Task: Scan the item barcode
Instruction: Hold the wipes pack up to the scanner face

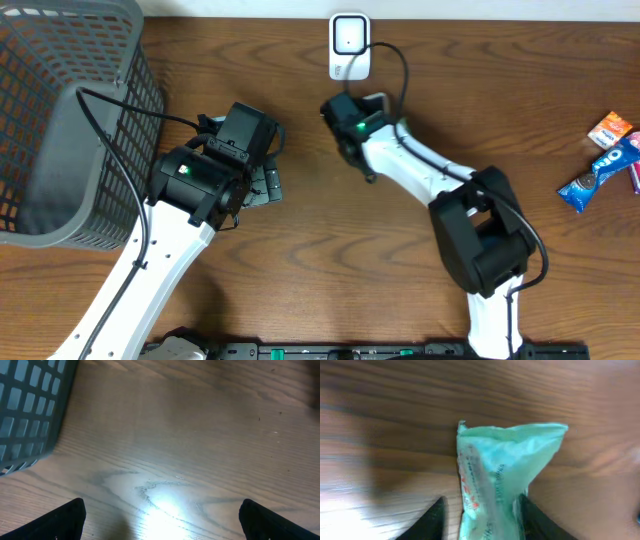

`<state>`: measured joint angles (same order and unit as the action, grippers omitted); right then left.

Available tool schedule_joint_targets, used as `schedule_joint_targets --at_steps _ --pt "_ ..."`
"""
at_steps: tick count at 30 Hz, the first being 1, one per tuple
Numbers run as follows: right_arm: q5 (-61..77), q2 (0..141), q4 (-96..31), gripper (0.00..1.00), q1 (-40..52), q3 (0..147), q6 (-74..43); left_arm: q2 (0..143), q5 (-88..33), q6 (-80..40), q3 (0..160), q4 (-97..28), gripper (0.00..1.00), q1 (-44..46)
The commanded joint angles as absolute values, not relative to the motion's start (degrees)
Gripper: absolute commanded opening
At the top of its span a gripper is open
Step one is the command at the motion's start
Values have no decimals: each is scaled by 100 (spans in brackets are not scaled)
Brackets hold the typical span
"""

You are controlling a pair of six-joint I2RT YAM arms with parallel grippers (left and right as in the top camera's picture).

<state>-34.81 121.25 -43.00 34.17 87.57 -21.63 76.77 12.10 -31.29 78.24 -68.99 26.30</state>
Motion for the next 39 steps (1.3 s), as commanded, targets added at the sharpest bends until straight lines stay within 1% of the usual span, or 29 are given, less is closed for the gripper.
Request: schedule_joint_targets --at_steps 1,4,11,16,20,24,30,39 --pt "-3118 12173 -4285 70 3538 9087 -2082 7714 1221 -3138 7815 -6917 98 2609" --pt "-2777 12173 -4414 72 3516 9373 -2078 7717 1221 -3138 7815 -6917 98 2611" --pt "-2596 12173 -5046 68 3378 10018 -1970 7717 1221 -3138 7815 -6917 98 2611" --pt "-2596 12182 -5218 70 3336 9950 -1223 7717 1221 -3138 7815 -6917 98 2611" --pt "-2604 12184 -5207 69 3334 9684 -1015 7717 1221 -3138 7815 -6917 98 2611" --pt "-2902 12186 -4930 65 3323 9299 -1024 7717 1221 -3138 7815 -6917 98 2611" --pt "-3465 12189 -4348 65 3319 8779 -1024 7717 1221 -3138 7815 -6917 98 2611" --pt "-3400 12191 -3601 64 3114 8182 -1022 7717 1221 -3138 7815 -6917 98 2611"
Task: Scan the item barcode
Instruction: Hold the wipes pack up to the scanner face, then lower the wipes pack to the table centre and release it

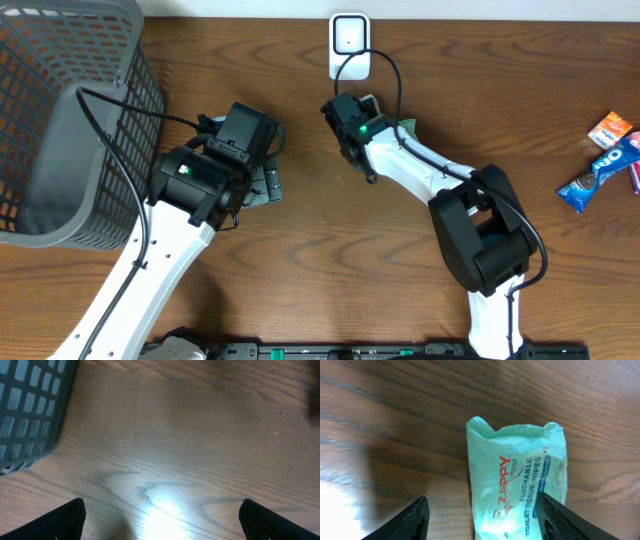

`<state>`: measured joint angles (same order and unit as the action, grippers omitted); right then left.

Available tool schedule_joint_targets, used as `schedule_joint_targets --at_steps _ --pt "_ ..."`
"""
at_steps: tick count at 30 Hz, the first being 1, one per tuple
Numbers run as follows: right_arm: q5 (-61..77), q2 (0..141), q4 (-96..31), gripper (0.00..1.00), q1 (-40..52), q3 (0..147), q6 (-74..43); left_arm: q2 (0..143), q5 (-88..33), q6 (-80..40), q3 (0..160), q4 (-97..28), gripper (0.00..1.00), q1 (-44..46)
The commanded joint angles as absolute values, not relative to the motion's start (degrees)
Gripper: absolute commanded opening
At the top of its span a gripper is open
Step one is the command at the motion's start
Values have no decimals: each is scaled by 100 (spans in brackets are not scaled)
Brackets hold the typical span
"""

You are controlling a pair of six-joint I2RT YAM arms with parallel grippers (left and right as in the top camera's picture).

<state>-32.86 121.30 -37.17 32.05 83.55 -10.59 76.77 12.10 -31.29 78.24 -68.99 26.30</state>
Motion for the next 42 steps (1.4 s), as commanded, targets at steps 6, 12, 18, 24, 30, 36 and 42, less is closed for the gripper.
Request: schedule_joint_targets --at_steps 6,12,18,24,30,36,42 --pt "-3395 12191 -3144 58 2963 7832 -1022 7717 1221 -3138 7815 -6917 98 2611" --pt "-3061 12191 -3059 29 2738 7732 -1024 7717 1221 -3138 7815 -6917 98 2611" --pt "-2364 12171 -3153 1 2477 7782 -1326 7717 1221 -3138 7815 -6917 98 2611" --pt "-1306 11924 -3693 1 2222 8333 -1584 7717 1221 -3138 7815 -6917 98 2611" --pt "1170 11636 -3933 1 1796 8960 -1584 7717 1221 -3138 7815 -6917 98 2611" --pt "3736 11651 -3859 1 1297 9002 -1721 7714 1221 -3138 7815 -6917 98 2611" --pt "5498 11754 -3614 1 845 8753 -1743 7717 1221 -3138 7815 -6917 98 2611"
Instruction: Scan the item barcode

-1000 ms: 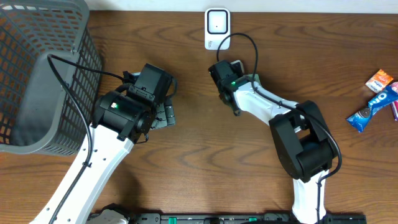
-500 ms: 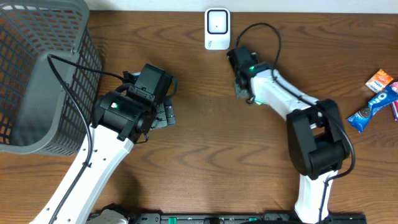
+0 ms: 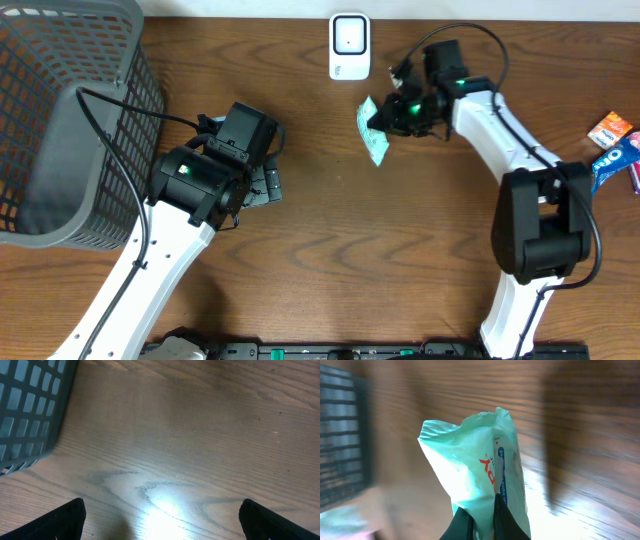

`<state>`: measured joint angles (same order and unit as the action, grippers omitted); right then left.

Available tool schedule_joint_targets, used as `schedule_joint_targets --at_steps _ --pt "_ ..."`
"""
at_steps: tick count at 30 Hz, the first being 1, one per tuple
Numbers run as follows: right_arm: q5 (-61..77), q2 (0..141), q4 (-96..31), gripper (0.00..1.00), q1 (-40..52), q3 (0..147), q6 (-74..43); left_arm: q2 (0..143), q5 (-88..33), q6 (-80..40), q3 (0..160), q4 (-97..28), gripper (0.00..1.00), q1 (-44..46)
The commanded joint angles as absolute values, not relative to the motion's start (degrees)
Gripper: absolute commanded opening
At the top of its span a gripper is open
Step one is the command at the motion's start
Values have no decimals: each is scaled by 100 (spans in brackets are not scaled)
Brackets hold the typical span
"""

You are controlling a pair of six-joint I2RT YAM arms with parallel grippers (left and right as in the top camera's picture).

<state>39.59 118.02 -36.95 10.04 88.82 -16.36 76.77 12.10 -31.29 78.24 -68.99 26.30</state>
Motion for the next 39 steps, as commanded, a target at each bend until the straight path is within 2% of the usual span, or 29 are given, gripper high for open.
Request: schedule_joint_targets --at_steps 1,7,11,13,15,16,18,26,27,28,30,39 --pt "5671 11808 -3514 1 799 8685 -1817 7717 1221 -3138 7815 -6917 98 2611" --pt "5819 12114 -2945 1 591 8114 -2320 7717 1221 -3138 7815 -6917 98 2611" --pt "5098 12180 -3026 10 351 7918 -2329 7717 1221 -3138 7815 -6917 98 2611" --pt "4316 12173 -3175 19 211 7918 -2215 7717 1221 -3138 7815 -6917 98 2611" --pt "3621 12173 -3371 37 64 7922 -2185 7717 1221 -3138 7815 -6917 98 2611" --pt "3481 12173 -3494 42 -30 7933 -2049 7717 1221 -3138 7815 -6917 98 2611" --pt "3457 12167 -3767 45 -189 7996 -1835 7717 1221 -3138 7815 -6917 98 2611" --pt "3465 11878 -4584 42 -353 8344 -1306 7717 1221 -3138 7815 -6917 98 2611" --pt "3500 11850 -4591 38 -292 8368 -1229 7717 1221 -3138 7815 -6917 98 2611" --pt "3514 11824 -4589 29 -224 8390 -1205 7717 1221 -3138 7815 -6917 98 2609" --pt "3507 11808 -4565 1 -54 8453 -1203 7717 1221 -3138 7815 -6917 98 2611" --pt "3142 11793 -4591 1 598 9203 -1194 7717 1221 -3138 7815 -6917 98 2611"
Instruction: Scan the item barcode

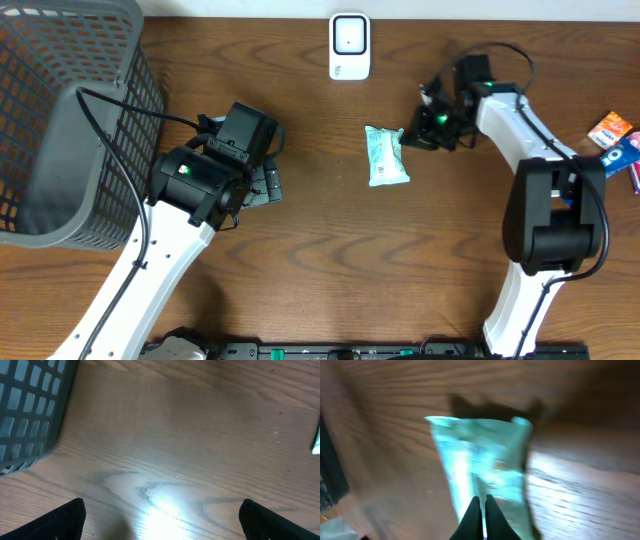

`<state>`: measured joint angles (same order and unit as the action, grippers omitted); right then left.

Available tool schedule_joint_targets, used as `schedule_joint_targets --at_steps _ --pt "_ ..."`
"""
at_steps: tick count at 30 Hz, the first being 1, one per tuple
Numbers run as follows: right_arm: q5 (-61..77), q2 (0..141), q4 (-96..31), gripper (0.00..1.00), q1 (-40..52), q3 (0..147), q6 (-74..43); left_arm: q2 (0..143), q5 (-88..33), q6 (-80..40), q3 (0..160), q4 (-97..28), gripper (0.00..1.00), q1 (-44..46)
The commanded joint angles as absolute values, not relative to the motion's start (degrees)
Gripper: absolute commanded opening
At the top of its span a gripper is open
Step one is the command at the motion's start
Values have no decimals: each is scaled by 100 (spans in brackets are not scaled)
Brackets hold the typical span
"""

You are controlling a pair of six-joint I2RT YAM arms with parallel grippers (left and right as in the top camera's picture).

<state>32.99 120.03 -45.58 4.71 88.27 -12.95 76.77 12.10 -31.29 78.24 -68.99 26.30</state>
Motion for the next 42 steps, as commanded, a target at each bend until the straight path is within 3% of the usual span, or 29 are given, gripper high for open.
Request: schedule_joint_targets --at_steps 1,7,21,30,32,37,42 --pt "3074 11793 -4617 1 650 9310 -1194 7717 1221 -3138 7815 -6917 98 2611" --pt "2067 11799 -4801 1 904 9496 -1389 7717 1221 -3138 7815 -6917 98 2609" --pt "1796 11808 -3868 1 1278 8077 -1476 7714 1221 -3138 7815 -6917 98 2611" --pt "541 11555 -5354 1 1275 9196 -1470 7714 1221 -3138 7815 -6917 98 2611" --pt "475 11485 -5673 11 1260 9474 -1411 7714 1221 -3138 7815 -6917 98 2611" --pt "438 11461 -6173 65 1107 9701 -1059 7714 1221 -3138 7815 -6917 98 2611" --pt "685 11472 -5951 84 825 9310 -1063 7714 1221 -3138 7815 -6917 98 2611"
